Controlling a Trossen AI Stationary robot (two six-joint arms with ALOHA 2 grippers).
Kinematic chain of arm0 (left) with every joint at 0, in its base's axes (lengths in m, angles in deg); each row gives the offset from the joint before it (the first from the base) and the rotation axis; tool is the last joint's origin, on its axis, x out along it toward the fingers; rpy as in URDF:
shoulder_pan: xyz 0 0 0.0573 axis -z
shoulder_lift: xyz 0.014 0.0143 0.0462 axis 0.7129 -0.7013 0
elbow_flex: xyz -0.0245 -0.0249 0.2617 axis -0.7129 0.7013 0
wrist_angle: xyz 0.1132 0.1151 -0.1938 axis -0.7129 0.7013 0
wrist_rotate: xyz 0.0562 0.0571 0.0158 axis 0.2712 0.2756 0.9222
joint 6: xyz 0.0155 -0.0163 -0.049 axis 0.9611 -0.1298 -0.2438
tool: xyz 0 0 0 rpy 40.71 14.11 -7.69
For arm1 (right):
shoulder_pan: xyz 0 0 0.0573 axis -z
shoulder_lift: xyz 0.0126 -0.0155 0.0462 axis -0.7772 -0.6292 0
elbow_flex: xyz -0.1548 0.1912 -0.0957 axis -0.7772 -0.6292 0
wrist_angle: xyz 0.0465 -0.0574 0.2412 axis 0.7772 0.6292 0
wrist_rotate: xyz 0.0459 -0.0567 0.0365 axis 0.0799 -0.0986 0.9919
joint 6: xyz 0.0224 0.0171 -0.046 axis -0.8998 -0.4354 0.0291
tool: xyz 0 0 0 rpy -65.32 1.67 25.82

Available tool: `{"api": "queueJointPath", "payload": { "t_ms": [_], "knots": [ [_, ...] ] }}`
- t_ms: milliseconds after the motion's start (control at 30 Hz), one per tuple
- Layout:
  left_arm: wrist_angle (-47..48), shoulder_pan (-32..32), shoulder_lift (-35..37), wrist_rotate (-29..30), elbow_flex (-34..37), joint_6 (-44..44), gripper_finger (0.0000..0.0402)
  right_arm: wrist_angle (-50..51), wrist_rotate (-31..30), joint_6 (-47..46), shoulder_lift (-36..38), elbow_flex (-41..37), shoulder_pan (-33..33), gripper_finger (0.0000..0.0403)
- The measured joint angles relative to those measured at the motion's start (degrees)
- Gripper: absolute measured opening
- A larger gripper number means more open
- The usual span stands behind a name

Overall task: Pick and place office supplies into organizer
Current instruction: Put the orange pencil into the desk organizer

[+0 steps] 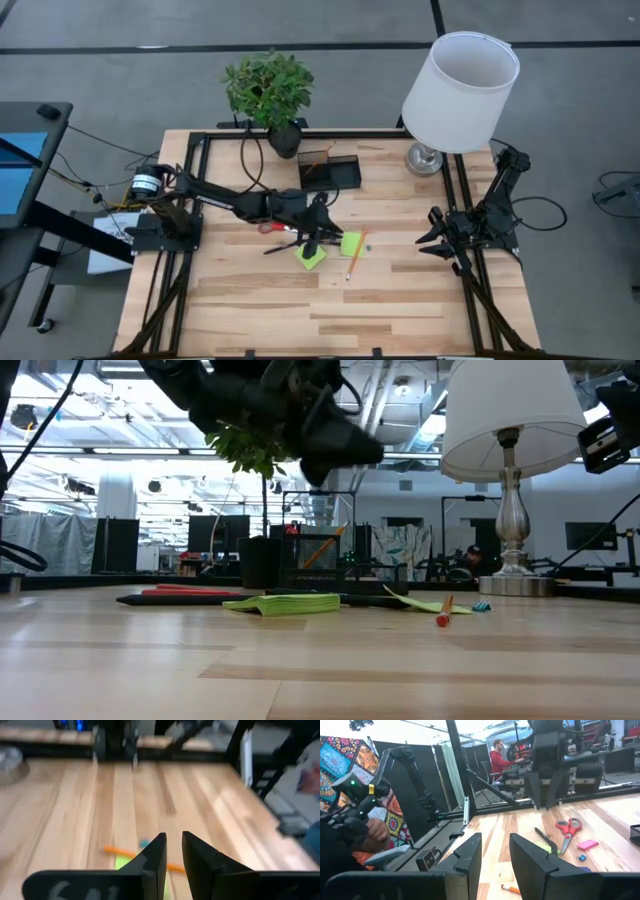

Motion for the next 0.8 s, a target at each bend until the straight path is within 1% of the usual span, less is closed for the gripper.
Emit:
{"api": "queueJointPath", "payload": {
  "t_ms": [100,267,433,500,567,667,800],
  "knots": [
    [4.27,1.41,-0.03,1.94,0.02,1.68,0.0051,0.01,0.0,0.01,0.0,0.02,0.01,0.0098],
    [10.04,3.73,-0.05,2.08,0.02,3.3,0.0051,-0.01,0.0,0.01,0.0,0.01,0.01,0.0098],
    [11.4,6.44,-0.05,2.09,0.02,4.46,0.0051,0.0,0.0,0.0,0.0,0.02,0.0,0.0098],
    [11.38,7.61,0.0,3.45,0.02,4.4,0.0051,0.01,0.0,0.0,0.0,0.02,0.01,0.0098],
    [11.63,9.06,0.54,8.07,0.02,2.55,0.0051,0.01,0.0,0.01,0.0,0.02,0.01,0.0098],
    [11.82,11.28,2.02,18.6,0.02,-2.29,0.0051,-0.01,0.0,-0.01,0.0,0.02,-0.01,0.0098],
    [11.53,14.88,5.0,31.78,0.95,-3.61,0.0051,0.0,0.0,0.01,0.0,0.01,0.01,0.0098]
  ]
}}
